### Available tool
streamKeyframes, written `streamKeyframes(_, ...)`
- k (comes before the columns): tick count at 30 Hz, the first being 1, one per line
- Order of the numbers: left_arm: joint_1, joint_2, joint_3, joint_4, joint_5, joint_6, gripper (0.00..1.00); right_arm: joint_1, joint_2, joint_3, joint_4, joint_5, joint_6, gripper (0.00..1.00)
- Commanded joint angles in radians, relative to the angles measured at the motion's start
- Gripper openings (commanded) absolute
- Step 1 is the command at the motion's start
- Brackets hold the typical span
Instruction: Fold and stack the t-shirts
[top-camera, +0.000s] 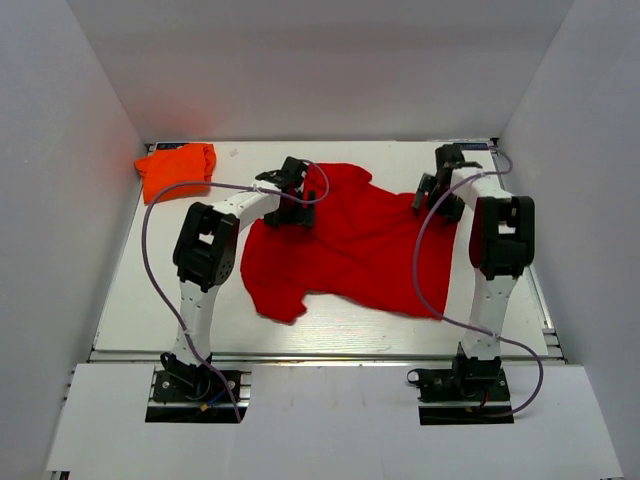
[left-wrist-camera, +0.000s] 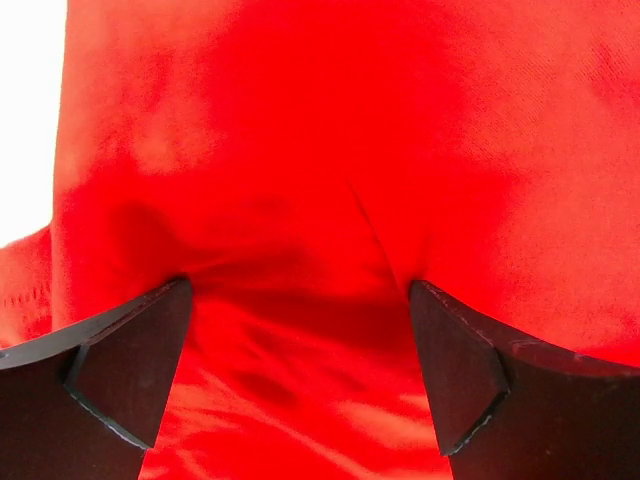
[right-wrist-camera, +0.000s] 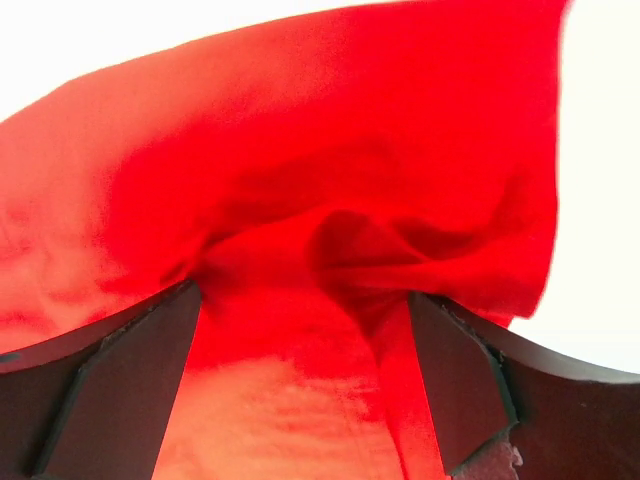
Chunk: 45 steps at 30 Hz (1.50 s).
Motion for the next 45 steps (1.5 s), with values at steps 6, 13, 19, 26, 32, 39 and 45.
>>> streamKeyframes(6,0.002,0.134,0.233,0.050,0.105,0.011,1.00,-0.109,0.323,0.491,-0.045,-0.125,-0.191,0.90)
streamKeyframes(13,0.011,0.094,0.418,-0.020,0.071,0.034,1.00,-0.099,0.084,0.409,0.011,-0.221,-0.262,0.90)
streamKeyframes(19,-0.014,-0.269,0.101,-0.032,-0.007,0.011,1.00,-0.101,-0.284,0.095,0.090,-0.183,-0.190,0.90)
streamKeyframes(26,-0.023,-0.697,-0.558,0.081,0.138,-0.133,1.00,-0.103,-0.637,-0.326,0.129,-0.123,-0.058,0.90)
streamKeyframes(32,-0.055,-0.835,-0.830,0.207,0.240,-0.182,0.98,-0.107,-0.858,-0.624,0.160,-0.148,-0.057,0.90)
streamKeyframes(39,-0.077,-0.788,-0.903,0.308,0.238,-0.182,0.87,-0.107,-0.782,-0.681,0.173,-0.139,-0.050,0.90)
streamKeyframes(45,-0.077,-0.698,-0.912,0.376,0.211,-0.173,0.74,-0.110,-0.711,-0.685,0.251,-0.088,-0.083,0.90)
